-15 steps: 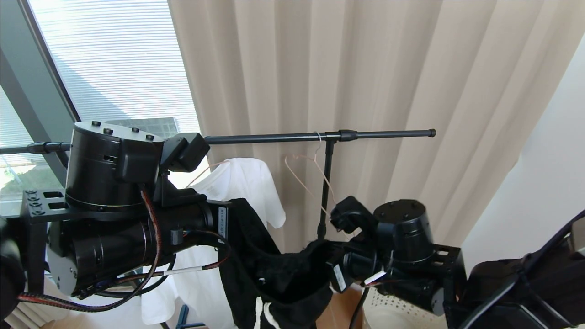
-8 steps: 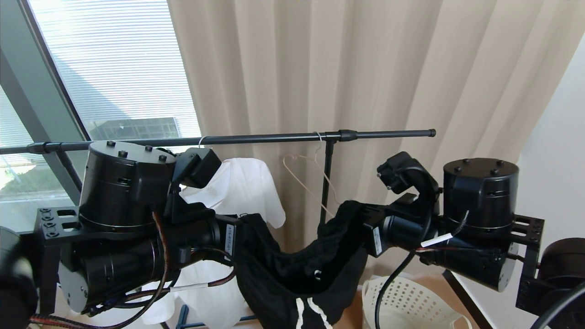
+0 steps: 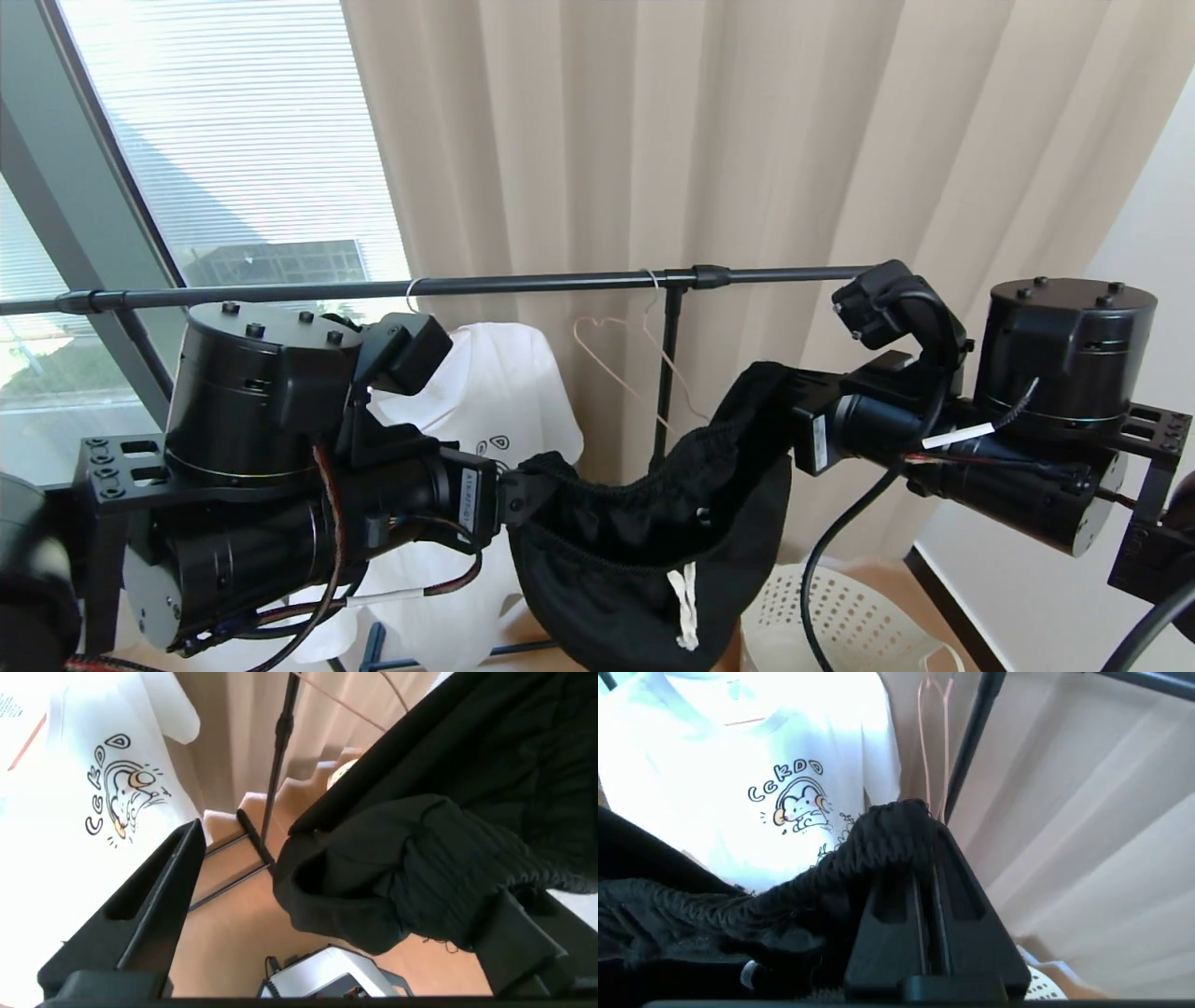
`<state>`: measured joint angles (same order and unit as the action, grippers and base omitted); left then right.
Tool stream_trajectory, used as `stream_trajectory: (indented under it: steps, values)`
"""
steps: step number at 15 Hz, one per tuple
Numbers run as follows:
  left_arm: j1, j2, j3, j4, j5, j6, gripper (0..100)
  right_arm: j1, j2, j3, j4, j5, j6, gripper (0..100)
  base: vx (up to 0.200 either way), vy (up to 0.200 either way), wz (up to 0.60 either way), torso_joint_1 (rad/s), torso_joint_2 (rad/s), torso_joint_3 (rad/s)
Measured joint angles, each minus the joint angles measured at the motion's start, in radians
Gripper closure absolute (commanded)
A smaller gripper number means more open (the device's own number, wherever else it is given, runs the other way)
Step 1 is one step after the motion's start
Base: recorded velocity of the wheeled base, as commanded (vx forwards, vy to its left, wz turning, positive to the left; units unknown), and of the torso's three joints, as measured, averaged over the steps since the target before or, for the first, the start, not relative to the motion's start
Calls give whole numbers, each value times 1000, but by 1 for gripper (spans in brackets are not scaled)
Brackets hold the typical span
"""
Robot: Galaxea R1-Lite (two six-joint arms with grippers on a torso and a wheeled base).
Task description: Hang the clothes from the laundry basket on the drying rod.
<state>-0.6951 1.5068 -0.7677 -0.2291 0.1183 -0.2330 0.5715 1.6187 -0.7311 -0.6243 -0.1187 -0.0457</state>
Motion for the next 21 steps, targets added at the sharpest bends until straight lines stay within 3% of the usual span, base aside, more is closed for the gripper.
stream_trajectory:
  steps: [2, 4, 6, 12, 16, 21]
  values:
    - [0, -24, 8, -7, -108, -4, 0, -26, -6, -4, -3, -23, -20, 100, 0, 0, 0, 0, 0, 0]
    - [32, -62, 19, -7, -291, -8, 0, -34, -14, -5, -2, -34, -23, 100, 0, 0, 0, 0, 0, 0]
    - [59, -87, 34, -7, -317, -7, 0, -42, -27, -7, 0, -34, -32, 100, 0, 0, 0, 0, 0, 0]
    - [76, -58, 52, -49, -284, -3, 0, -94, -64, -10, 1, -35, -73, 100, 0, 0, 0, 0, 0, 0]
    - [76, 32, 54, -110, -95, 3, 0, -151, -102, -10, 2, -35, -122, 100, 0, 0, 0, 0, 0, 0]
    - [65, 82, 54, -114, -82, 5, 0, -216, -139, -12, 3, -34, -168, 100, 0, 0, 0, 0, 0, 0]
